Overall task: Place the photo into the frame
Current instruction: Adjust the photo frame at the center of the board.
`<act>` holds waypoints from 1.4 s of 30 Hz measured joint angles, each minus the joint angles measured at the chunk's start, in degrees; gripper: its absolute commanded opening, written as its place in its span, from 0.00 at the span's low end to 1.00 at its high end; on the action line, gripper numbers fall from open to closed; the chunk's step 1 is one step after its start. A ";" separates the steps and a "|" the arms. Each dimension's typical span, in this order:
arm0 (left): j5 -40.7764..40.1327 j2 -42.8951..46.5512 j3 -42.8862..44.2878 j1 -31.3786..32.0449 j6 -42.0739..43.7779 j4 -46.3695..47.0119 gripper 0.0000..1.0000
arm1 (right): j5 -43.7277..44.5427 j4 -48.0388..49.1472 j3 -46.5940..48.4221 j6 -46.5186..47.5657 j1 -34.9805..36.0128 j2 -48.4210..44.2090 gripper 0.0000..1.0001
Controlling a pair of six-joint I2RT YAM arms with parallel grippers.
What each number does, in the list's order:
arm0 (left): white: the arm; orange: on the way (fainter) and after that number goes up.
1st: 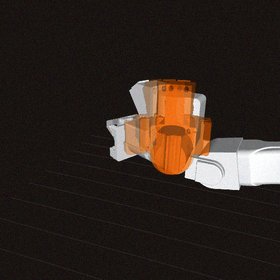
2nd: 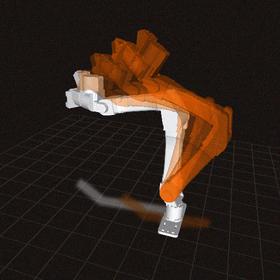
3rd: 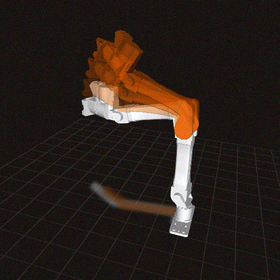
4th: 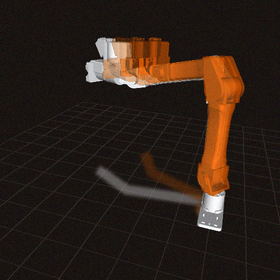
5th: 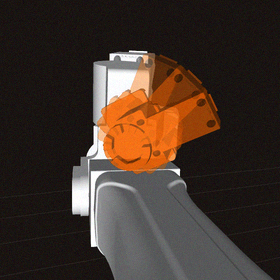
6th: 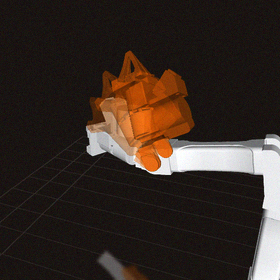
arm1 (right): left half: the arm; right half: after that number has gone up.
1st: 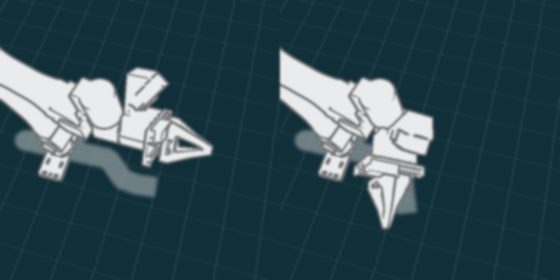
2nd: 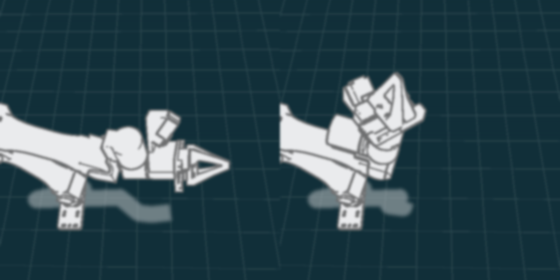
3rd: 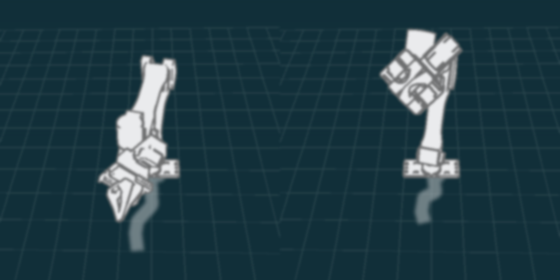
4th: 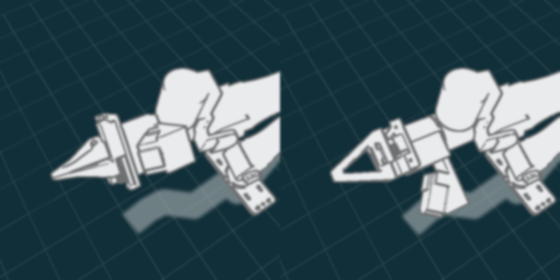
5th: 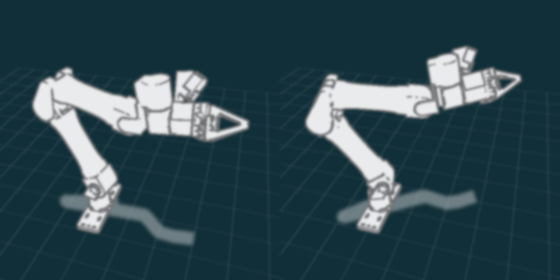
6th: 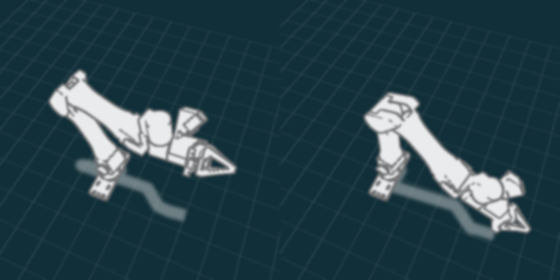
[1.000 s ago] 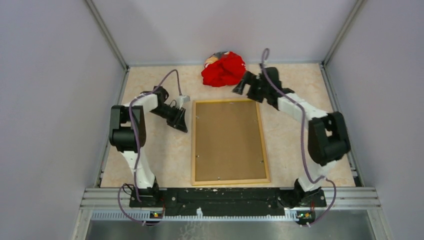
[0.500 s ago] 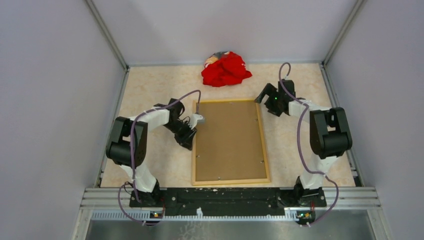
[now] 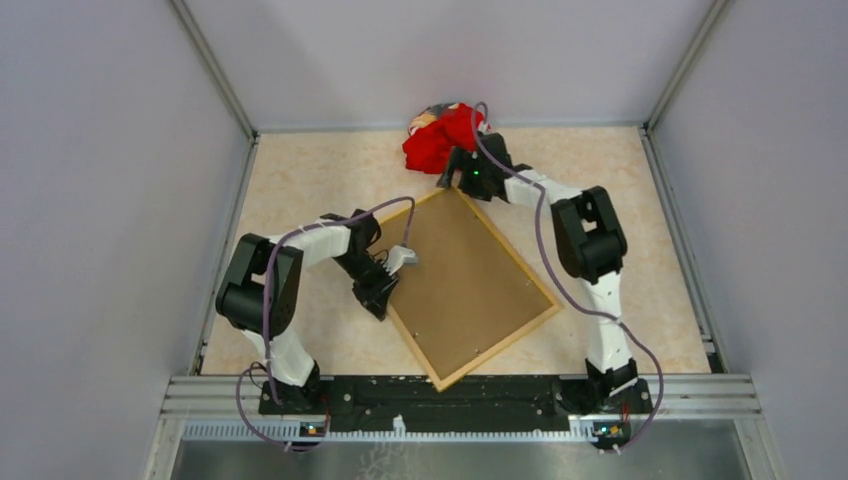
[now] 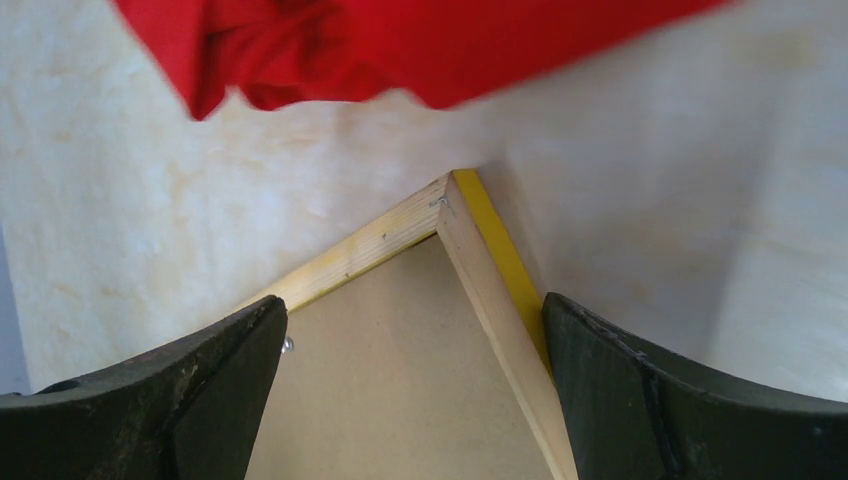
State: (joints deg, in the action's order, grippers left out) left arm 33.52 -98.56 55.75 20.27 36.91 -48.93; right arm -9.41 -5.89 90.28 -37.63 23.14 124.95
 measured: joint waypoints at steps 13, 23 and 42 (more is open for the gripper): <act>0.66 -0.87 -3.30 1.79 -1.25 -9.05 0.30 | -5.53 -7.54 32.63 1.27 12.46 19.74 0.97; 9.42 -5.16 4.46 4.15 0.20 -14.45 0.53 | -4.42 -9.86 18.01 5.20 10.91 8.44 0.99; 1.44 -11.74 37.92 -24.15 3.06 -6.51 0.41 | 7.23 -19.71 -35.60 0.72 6.69 -46.07 0.99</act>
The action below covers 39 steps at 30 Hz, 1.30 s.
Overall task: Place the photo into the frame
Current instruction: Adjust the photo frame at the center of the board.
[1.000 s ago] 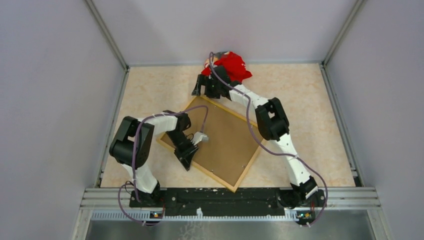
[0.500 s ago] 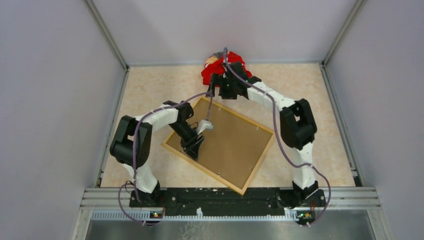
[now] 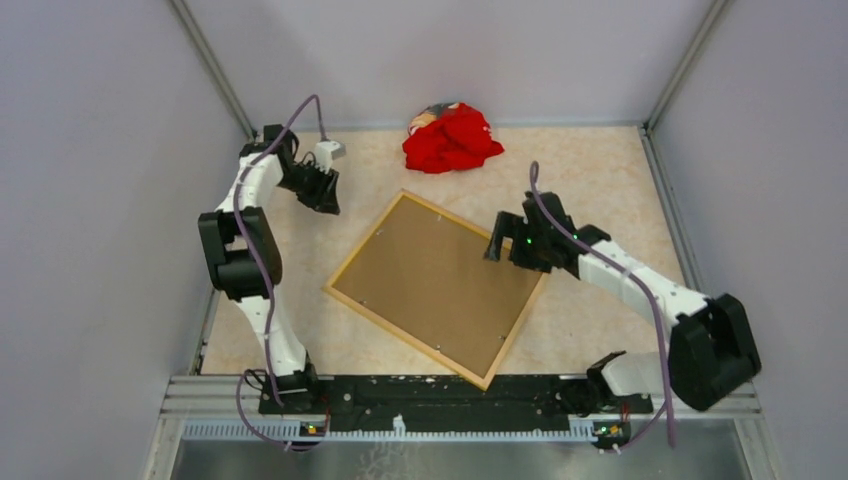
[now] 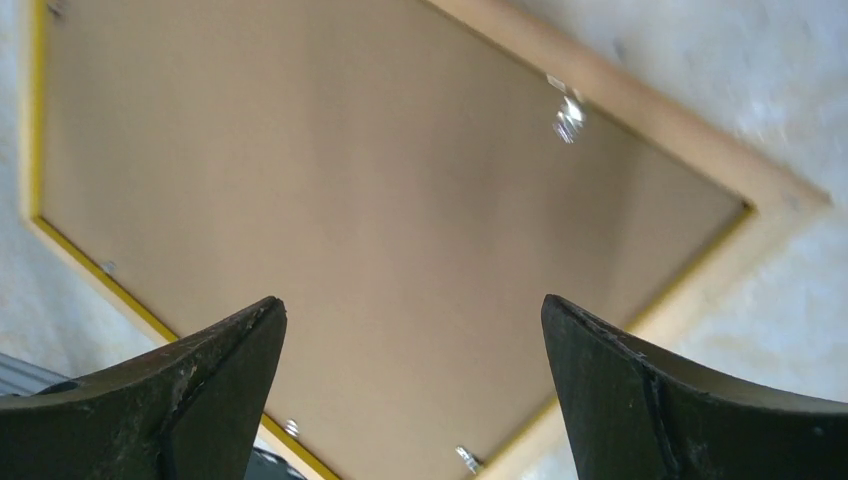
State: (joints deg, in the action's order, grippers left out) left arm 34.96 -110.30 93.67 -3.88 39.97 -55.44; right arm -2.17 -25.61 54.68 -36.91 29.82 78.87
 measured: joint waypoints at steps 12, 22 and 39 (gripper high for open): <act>-1.07 -9.03 -6.36 -2.34 -4.26 6.29 0.37 | -1.70 -4.37 -25.16 -5.81 -5.64 -21.53 0.99; -1.64 0.26 -20.41 5.25 0.61 9.51 0.37 | -9.35 5.88 -24.61 -4.96 -17.40 -11.76 0.98; 0.39 3.48 -25.27 10.71 6.49 4.35 0.39 | -6.51 6.97 -6.82 2.91 -24.92 5.40 0.99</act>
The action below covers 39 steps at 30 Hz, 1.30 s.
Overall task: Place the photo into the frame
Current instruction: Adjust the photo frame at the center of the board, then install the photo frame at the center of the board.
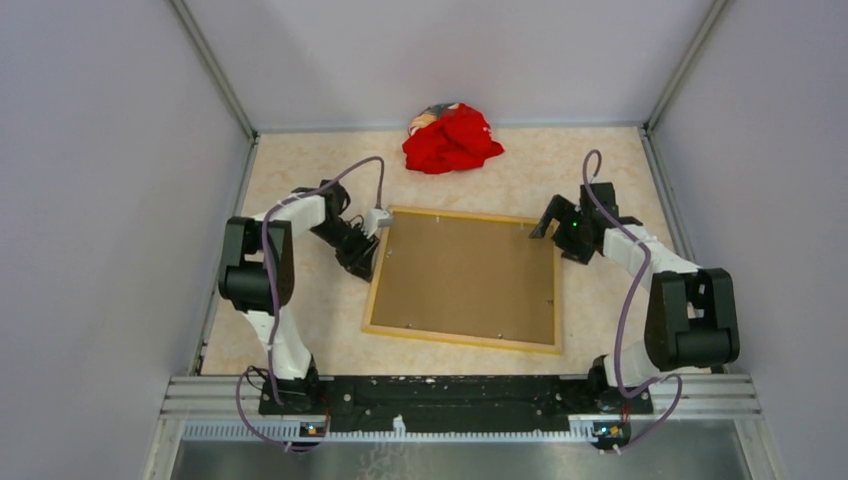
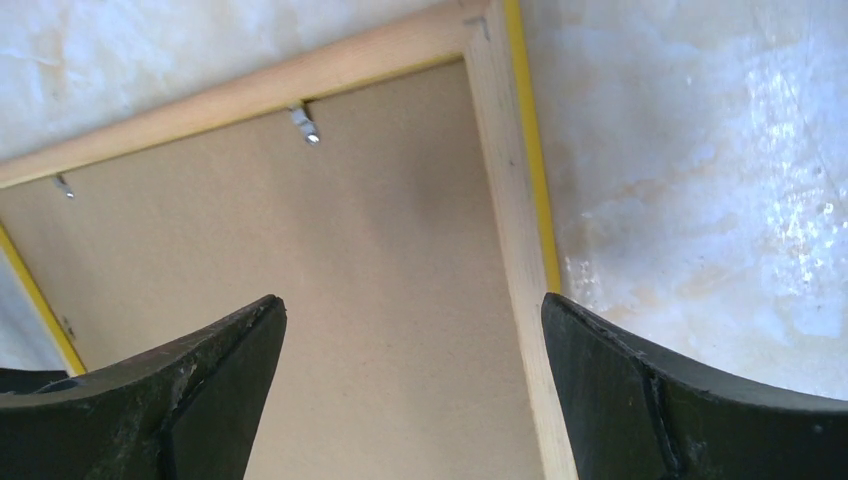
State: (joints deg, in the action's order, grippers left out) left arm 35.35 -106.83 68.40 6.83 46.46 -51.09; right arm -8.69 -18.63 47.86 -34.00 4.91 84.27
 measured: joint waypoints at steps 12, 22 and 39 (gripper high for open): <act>8.00 -6.08 10.23 -4.92 -3.10 -4.94 0.56 | 4.79 0.50 4.96 -1.81 6.12 -6.91 0.89; 10.47 -11.08 11.15 -2.03 -7.39 -4.22 0.28 | 1.25 10.58 5.18 -9.27 23.80 2.75 0.79; 13.94 -11.13 9.49 -3.17 -9.46 -3.87 0.13 | -6.05 28.33 22.56 -21.66 39.60 32.37 0.58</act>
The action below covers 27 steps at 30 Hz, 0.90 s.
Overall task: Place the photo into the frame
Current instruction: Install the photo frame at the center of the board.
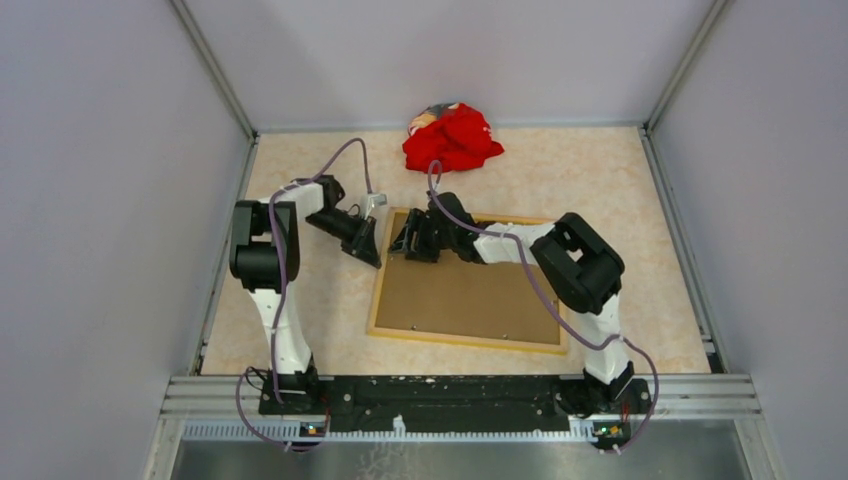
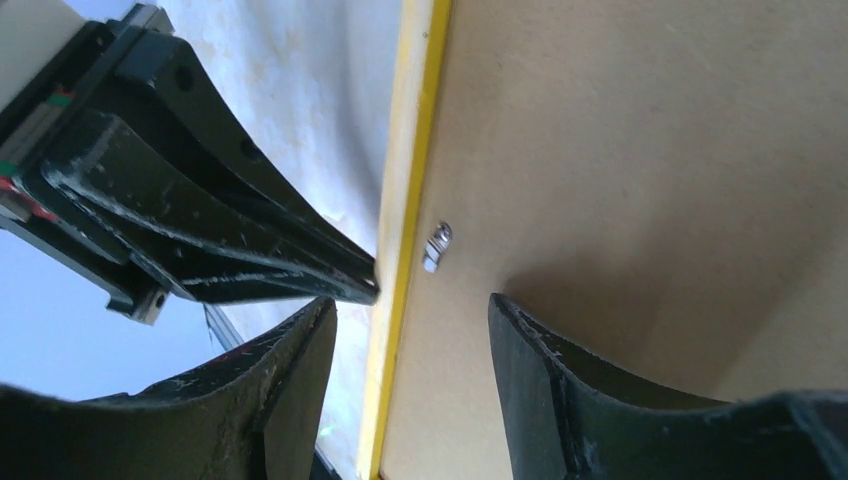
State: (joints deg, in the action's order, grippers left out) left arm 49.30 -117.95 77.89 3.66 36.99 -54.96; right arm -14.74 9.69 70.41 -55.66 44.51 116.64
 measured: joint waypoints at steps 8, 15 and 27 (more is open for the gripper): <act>0.44 0.04 -0.31 -0.24 -0.46 0.28 0.12 | -0.83 1.46 3.58 -1.88 0.90 3.41 0.55; 0.61 0.07 -0.42 -0.31 -0.52 0.39 0.12 | -1.18 2.08 4.00 -2.71 1.49 4.00 0.55; 0.55 0.15 -0.42 -0.31 -0.50 0.39 0.12 | -1.57 2.71 4.72 -4.04 1.88 4.92 0.54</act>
State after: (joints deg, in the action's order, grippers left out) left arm 49.84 -117.80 77.47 3.36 36.49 -54.57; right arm -16.32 12.40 75.13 -59.70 46.39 121.56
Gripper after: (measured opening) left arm 0.125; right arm 0.545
